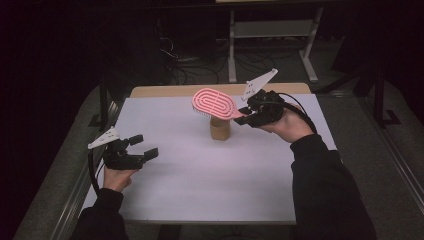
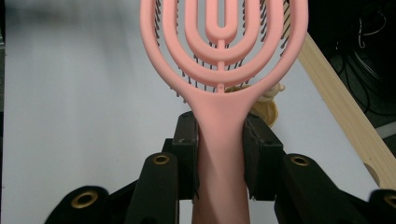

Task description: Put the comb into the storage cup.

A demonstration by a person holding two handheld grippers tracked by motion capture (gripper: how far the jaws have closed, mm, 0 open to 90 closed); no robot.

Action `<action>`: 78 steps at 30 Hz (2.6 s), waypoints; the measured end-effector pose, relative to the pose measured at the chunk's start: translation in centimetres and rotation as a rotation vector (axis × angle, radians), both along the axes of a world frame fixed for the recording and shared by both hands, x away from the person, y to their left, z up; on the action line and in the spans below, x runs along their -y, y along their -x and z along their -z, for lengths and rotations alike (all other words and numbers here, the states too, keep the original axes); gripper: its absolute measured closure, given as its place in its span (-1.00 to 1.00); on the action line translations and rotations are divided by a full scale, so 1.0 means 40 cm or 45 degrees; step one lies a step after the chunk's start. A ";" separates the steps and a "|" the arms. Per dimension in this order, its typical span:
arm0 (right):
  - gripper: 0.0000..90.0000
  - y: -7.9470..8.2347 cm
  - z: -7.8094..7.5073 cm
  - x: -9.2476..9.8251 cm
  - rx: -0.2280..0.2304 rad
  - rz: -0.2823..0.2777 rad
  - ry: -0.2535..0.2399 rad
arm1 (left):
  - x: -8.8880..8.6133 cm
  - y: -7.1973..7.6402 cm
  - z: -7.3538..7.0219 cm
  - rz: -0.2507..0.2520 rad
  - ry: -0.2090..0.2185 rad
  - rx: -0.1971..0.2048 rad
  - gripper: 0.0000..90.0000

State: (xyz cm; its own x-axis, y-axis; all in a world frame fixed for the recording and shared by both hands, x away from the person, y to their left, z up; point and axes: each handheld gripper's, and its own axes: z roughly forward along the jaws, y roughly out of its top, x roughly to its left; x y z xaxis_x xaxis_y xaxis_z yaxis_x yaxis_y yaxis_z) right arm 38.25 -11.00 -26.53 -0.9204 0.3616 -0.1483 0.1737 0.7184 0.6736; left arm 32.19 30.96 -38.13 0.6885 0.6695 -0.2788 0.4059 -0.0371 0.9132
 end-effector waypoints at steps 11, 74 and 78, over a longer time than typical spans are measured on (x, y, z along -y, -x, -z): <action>0.51 -0.013 0.011 -0.021 0.014 -0.009 0.001 | 0.045 -0.035 -0.062 0.006 0.089 0.003 -1.00; 0.51 -0.024 0.014 -0.130 0.096 -0.086 -0.086 | 0.268 -0.158 -0.191 0.124 0.386 -0.168 -0.13; 0.50 -0.024 0.019 -0.132 0.127 -0.061 -0.068 | 0.272 -0.168 -0.186 0.143 0.470 -0.223 0.02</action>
